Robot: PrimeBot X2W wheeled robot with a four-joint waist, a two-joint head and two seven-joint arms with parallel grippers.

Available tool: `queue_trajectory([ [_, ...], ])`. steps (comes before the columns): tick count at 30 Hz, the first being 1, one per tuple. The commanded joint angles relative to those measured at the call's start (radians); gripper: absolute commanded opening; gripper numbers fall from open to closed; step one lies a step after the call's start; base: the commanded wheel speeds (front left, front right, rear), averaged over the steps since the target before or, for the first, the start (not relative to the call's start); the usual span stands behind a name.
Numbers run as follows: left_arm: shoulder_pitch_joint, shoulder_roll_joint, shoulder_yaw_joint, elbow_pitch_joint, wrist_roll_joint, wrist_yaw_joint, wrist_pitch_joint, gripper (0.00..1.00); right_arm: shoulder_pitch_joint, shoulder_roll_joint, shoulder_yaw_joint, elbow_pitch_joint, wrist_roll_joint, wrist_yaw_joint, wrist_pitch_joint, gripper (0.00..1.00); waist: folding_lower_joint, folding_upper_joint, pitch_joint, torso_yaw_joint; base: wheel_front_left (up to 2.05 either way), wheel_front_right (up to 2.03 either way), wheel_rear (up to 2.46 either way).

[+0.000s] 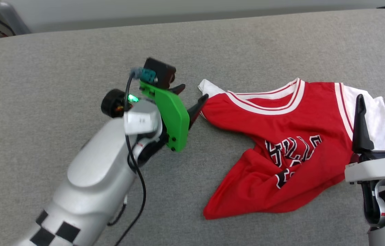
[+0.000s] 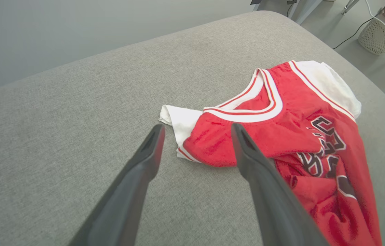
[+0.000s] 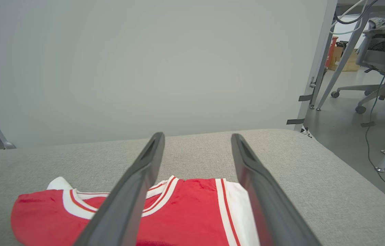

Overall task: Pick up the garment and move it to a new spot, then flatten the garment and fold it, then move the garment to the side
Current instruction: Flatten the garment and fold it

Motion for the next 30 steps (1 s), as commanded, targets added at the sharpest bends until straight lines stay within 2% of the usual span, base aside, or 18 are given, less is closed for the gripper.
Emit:
queue_trajectory([
  [1,-0.065,0.022,-0.007,0.030,-0.013,-0.003,0.080,1.00,-0.018,0.007,0.012,0.006,-0.002,-0.001,-0.009,1.00,0.0000,0.0120,0.079,-0.083,0.00,0.00,0.00],
  [2,-0.102,0.028,-0.011,0.050,-0.018,-0.003,0.132,1.00,-0.023,0.011,0.016,0.012,0.000,-0.001,-0.012,1.00,0.0000,0.0120,0.089,-0.095,0.00,0.00,0.00],
  [3,-0.175,0.033,-0.008,0.090,-0.035,0.002,0.228,1.00,-0.034,0.017,0.026,0.024,0.008,-0.001,-0.018,1.00,0.0000,0.0120,0.113,-0.124,0.00,0.00,0.00],
  [4,-0.212,0.033,-0.006,0.110,-0.041,0.007,0.269,1.00,-0.038,0.020,0.031,0.031,0.012,-0.001,-0.020,1.00,0.0000,0.0120,0.126,-0.138,0.00,0.00,0.00],
  [10,-0.334,0.033,0.001,0.208,-0.073,0.025,0.428,1.00,-0.058,0.028,0.052,0.058,0.026,-0.001,-0.027,1.00,0.0000,0.0120,0.178,-0.198,0.00,0.00,0.00],
  [14,-0.373,0.042,-0.003,0.258,-0.073,0.031,0.476,1.00,-0.071,0.030,0.060,0.050,0.042,-0.001,-0.028,1.00,0.0000,0.0120,0.198,-0.221,0.00,0.00,0.00],
  [21,-0.404,0.053,-0.012,0.326,-0.056,0.041,0.478,1.00,-0.084,0.030,0.086,0.056,0.072,-0.001,-0.028,1.00,0.0000,0.0120,0.220,-0.240,0.00,0.00,0.00],
  [28,-0.388,0.071,-0.063,0.374,-0.038,0.022,0.498,1.00,-0.089,0.030,0.092,0.057,0.082,-0.001,-0.028,1.00,0.0000,0.0120,0.228,-0.242,0.00,0.00,0.00],
  [29,-0.378,0.084,-0.087,0.382,-0.033,0.014,0.509,0.00,-0.091,0.030,0.083,0.055,0.079,-0.001,-0.028,1.00,0.0000,0.0120,0.230,-0.235,0.00,0.00,0.00],
  [30,-0.376,0.085,-0.089,0.382,-0.036,0.012,0.507,0.00,-0.093,0.030,0.080,0.054,0.077,-0.001,-0.028,1.00,0.0000,0.0120,0.231,-0.231,0.00,0.00,0.00],
])
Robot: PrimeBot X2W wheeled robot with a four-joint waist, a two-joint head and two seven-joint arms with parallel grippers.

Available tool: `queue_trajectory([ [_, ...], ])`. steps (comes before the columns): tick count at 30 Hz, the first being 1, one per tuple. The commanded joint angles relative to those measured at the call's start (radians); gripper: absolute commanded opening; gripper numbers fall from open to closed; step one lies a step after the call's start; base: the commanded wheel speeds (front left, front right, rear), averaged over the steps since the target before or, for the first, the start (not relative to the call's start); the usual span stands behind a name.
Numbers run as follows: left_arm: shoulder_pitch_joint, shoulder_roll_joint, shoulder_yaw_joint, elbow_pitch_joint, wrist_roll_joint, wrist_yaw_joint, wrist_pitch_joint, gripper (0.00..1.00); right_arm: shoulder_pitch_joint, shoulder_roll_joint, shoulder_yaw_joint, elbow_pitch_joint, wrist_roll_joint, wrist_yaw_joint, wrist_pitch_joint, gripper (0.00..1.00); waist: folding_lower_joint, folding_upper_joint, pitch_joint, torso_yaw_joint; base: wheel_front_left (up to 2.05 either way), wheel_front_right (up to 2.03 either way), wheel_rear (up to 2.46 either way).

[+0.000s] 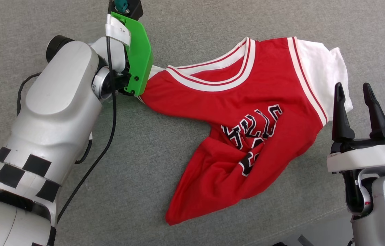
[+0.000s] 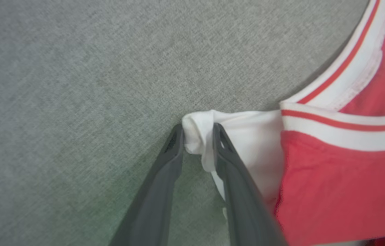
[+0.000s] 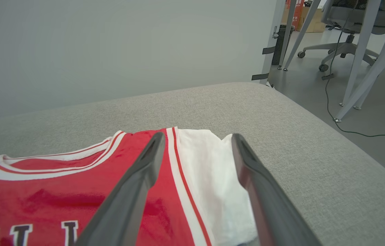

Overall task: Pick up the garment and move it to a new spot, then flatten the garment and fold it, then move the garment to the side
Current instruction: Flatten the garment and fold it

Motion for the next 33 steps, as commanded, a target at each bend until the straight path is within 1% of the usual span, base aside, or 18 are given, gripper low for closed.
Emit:
queue_trajectory([
  [1,0.027,0.014,-0.009,0.023,-0.005,-0.006,0.004,0.00,-0.022,0.002,-0.005,-0.003,0.004,-0.001,-0.006,1.00,0.0000,0.0119,0.001,0.009,0.00,0.00,0.00],
  [6,0.044,0.041,0.021,0.019,-0.023,-0.009,-0.087,0.00,-0.018,0.002,-0.018,-0.003,-0.010,-0.001,-0.006,1.00,0.0000,0.0119,-0.026,0.041,0.00,0.00,0.00],
  [10,0.075,0.072,0.057,0.004,-0.056,-0.012,-0.156,0.00,-0.008,0.002,-0.031,0.002,-0.029,-0.001,-0.006,1.00,0.0000,0.0119,-0.071,0.081,0.00,0.00,0.00],
  [12,0.106,0.097,0.078,-0.009,-0.079,-0.013,-0.185,0.00,0.000,0.002,-0.034,0.006,-0.037,-0.001,-0.006,1.00,0.0000,0.0119,-0.098,0.105,0.00,0.00,0.00],
  [15,0.160,0.153,0.083,-0.046,-0.087,-0.015,-0.207,0.00,0.017,0.002,-0.046,0.015,-0.051,-0.001,-0.006,1.00,0.0000,0.0119,-0.139,0.150,0.00,0.00,0.00],
  [20,0.261,0.225,0.105,-0.129,-0.125,-0.014,-0.218,0.00,0.042,0.002,-0.066,0.030,-0.066,-0.001,-0.006,1.00,0.0000,0.0119,-0.200,0.218,0.00,0.00,0.00],
  [25,0.361,0.285,0.148,-0.227,-0.163,0.025,-0.230,0.00,0.057,0.002,-0.062,0.040,-0.079,-0.001,-0.006,1.00,0.0000,0.0119,-0.237,0.273,0.00,0.00,0.00],
  [31,0.464,0.319,0.185,-0.313,-0.189,0.090,-0.250,0.00,0.063,-0.002,-0.064,0.050,-0.091,-0.001,-0.006,1.00,0.0000,0.0119,-0.256,0.315,0.00,0.00,0.00],
  [32,0.477,0.321,0.186,-0.321,-0.187,0.098,-0.257,0.15,0.064,-0.004,-0.063,0.052,-0.092,-0.001,-0.006,1.00,0.0000,0.0119,-0.258,0.319,0.00,0.00,0.00],
  [33,0.490,0.323,0.189,-0.332,-0.176,0.112,-0.283,1.00,0.066,-0.006,-0.063,0.055,-0.093,-0.001,-0.006,1.00,0.0000,0.0119,-0.259,0.325,0.00,0.00,0.00],
])
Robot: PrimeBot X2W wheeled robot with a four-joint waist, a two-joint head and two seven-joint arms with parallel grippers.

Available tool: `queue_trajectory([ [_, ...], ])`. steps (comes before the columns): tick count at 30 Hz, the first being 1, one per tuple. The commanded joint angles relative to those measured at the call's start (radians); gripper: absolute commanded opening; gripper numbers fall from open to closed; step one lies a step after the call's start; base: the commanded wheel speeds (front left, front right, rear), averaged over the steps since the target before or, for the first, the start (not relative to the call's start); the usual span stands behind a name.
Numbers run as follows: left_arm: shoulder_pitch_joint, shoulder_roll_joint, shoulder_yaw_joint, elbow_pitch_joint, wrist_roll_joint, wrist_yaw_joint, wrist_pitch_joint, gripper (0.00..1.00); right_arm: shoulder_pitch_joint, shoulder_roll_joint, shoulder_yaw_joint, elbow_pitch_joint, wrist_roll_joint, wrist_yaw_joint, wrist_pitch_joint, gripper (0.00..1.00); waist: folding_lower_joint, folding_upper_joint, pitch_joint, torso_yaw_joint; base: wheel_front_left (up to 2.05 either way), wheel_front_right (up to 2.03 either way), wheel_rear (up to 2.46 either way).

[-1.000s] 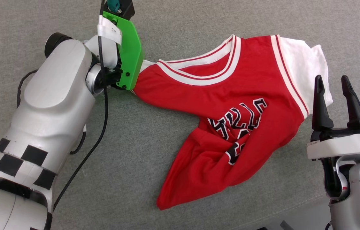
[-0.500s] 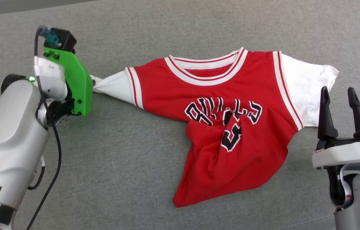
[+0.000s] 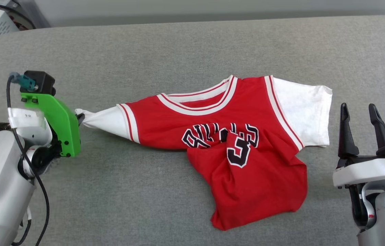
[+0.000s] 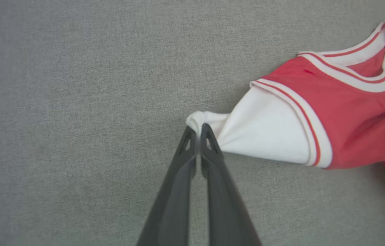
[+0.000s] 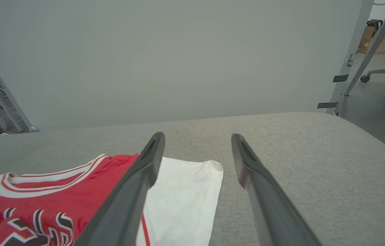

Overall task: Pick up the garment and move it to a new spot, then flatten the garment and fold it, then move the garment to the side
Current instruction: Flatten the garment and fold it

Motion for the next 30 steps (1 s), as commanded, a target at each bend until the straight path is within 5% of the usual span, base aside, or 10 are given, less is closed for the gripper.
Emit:
queue_trajectory([
  [1,0.019,0.007,0.010,-0.009,0.016,0.019,-0.039,1.00,0.014,-0.007,0.000,0.005,-0.007,-0.001,-0.006,1.00,0.0000,0.0120,-0.028,0.036,0.00,0.00,0.00],
  [5,0.033,-0.014,0.035,-0.040,0.056,0.021,-0.205,1.00,0.020,-0.015,-0.003,0.009,-0.008,-0.001,-0.005,1.00,0.0000,0.0120,-0.035,0.054,0.00,0.00,0.00],
  [12,0.101,-0.025,0.031,-0.100,0.147,-0.042,-0.511,1.00,0.038,-0.026,-0.013,0.005,-0.011,-0.001,0.006,1.00,0.0000,0.0120,-0.072,0.087,0.00,0.00,0.00],
  [18,0.233,-0.052,0.034,-0.194,0.231,-0.009,-0.776,1.00,0.067,-0.037,-0.018,-0.007,-0.008,-0.001,0.020,1.00,0.0000,0.0120,-0.112,0.116,0.00,0.00,0.00],
  [24,0.379,-0.146,0.047,-0.286,0.308,0.075,-0.849,1.00,0.094,-0.053,-0.014,-0.028,-0.001,-0.001,0.047,1.00,0.0000,0.0120,-0.128,0.138,0.00,0.00,0.00],
  [25,0.444,-0.209,0.081,-0.340,0.357,0.106,-0.851,1.00,0.105,-0.064,-0.022,-0.046,-0.024,-0.001,0.067,1.00,0.0000,0.0120,-0.122,0.153,0.00,0.00,0.00],
  [30,0.490,-0.263,0.124,-0.363,0.436,0.068,-0.851,1.00,0.103,-0.082,-0.013,-0.076,-0.035,-0.001,0.148,1.00,0.0000,0.0120,-0.095,0.180,0.00,0.00,0.00],
])
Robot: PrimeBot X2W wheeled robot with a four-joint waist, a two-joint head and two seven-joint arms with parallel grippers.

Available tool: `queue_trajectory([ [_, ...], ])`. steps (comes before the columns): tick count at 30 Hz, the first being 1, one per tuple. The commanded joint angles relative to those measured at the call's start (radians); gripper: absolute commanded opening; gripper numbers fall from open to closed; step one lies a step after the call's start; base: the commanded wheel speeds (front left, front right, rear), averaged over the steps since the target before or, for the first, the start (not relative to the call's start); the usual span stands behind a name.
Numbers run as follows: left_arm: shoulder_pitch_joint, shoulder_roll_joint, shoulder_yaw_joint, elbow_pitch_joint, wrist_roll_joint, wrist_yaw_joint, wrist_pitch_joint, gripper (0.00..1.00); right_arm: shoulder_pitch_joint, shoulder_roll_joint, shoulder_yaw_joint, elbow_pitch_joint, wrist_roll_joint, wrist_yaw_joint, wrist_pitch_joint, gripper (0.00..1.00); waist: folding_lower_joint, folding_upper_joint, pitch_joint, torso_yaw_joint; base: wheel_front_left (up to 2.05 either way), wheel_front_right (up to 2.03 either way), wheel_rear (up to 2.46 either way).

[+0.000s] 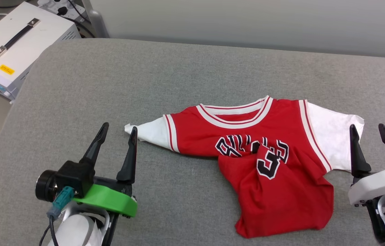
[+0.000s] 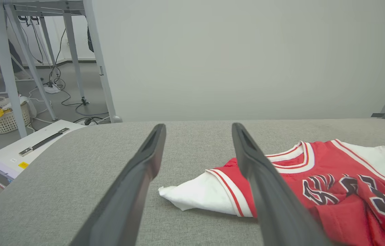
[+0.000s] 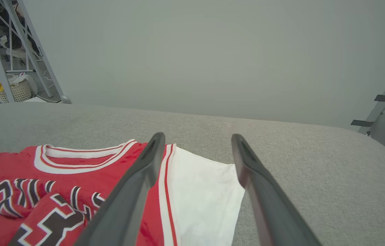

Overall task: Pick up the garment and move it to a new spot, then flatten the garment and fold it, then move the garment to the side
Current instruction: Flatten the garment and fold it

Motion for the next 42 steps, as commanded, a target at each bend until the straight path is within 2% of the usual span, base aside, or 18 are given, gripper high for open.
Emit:
queue_trajectory([
  [1,0.013,-0.011,0.007,-0.007,0.028,-0.018,-0.005,1.00,-0.001,-0.020,0.004,-0.005,-0.010,-0.001,0.043,1.00,0.0001,0.0120,0.024,0.020,0.00,0.00,0.00],
  [4,0.011,-0.036,0.026,-0.013,0.055,-0.047,-0.005,1.00,-0.024,-0.064,0.021,-0.006,-0.020,-0.001,0.171,1.00,0.0001,0.0120,0.050,0.035,0.00,0.00,0.00],
  [10,-0.009,-0.090,0.050,-0.002,0.101,-0.105,-0.006,1.00,-0.153,-0.174,0.053,0.016,0.033,-0.001,0.523,1.00,0.0001,0.0120,0.125,0.066,0.00,0.00,0.00],
  [12,-0.020,-0.110,0.059,0.004,0.116,-0.123,-0.006,1.00,-0.213,-0.217,0.066,0.043,0.065,-0.001,0.648,1.00,0.0001,0.0120,0.153,0.081,0.00,0.00,0.00],
  [16,-0.043,-0.142,0.072,0.013,0.138,-0.150,-0.006,1.00,-0.308,-0.289,0.062,0.111,0.086,-0.001,0.814,1.00,0.0001,0.0120,0.192,0.115,0.00,0.00,0.00],
  [19,-0.056,-0.161,0.080,0.017,0.151,-0.164,-0.006,1.00,-0.364,-0.327,0.039,0.177,0.094,-0.001,0.864,1.00,0.0001,0.0120,0.215,0.140,0.00,0.00,0.00],
  [22,-0.066,-0.176,0.089,0.021,0.162,-0.175,-0.006,1.00,-0.401,-0.358,0.004,0.249,0.063,-0.001,0.866,1.00,0.0001,0.0120,0.232,0.161,0.00,0.00,0.00],
  [26,-0.067,-0.188,0.113,0.022,0.179,-0.187,-0.006,1.00,-0.419,-0.353,0.018,0.318,0.096,-0.001,0.864,1.00,0.0001,0.0120,0.244,0.171,0.00,0.00,0.00],
  [31,-0.067,-0.195,0.123,0.017,0.188,-0.192,-0.006,1.00,-0.402,-0.350,0.056,0.335,0.117,-0.001,0.881,1.00,0.0001,0.0120,0.246,0.160,0.00,0.00,0.00],
  [32,-0.069,-0.195,0.124,0.018,0.190,-0.192,-0.006,1.00,-0.401,-0.346,0.059,0.340,0.122,-0.001,0.887,0.61,0.0001,0.0120,0.246,0.157,0.00,0.00,0.00],
  [33,-0.070,-0.195,0.125,0.018,0.191,-0.193,-0.006,1.00,-0.400,-0.344,0.064,0.343,0.124,-0.001,0.889,0.08,0.0001,0.0120,0.246,0.153,0.00,0.00,0.00],
  [34,-0.071,-0.196,0.126,0.018,0.192,-0.193,-0.006,1.00,-0.398,-0.342,0.070,0.345,0.128,-0.001,0.892,0.00,0.0001,0.0120,0.245,0.149,0.00,0.00,0.00],
  [42,-0.069,-0.191,0.135,0.021,0.196,-0.195,-0.006,1.00,-0.401,-0.356,0.076,0.348,0.132,-0.001,0.863,0.00,0.0001,0.0120,0.233,0.119,0.00,0.00,0.00],
])
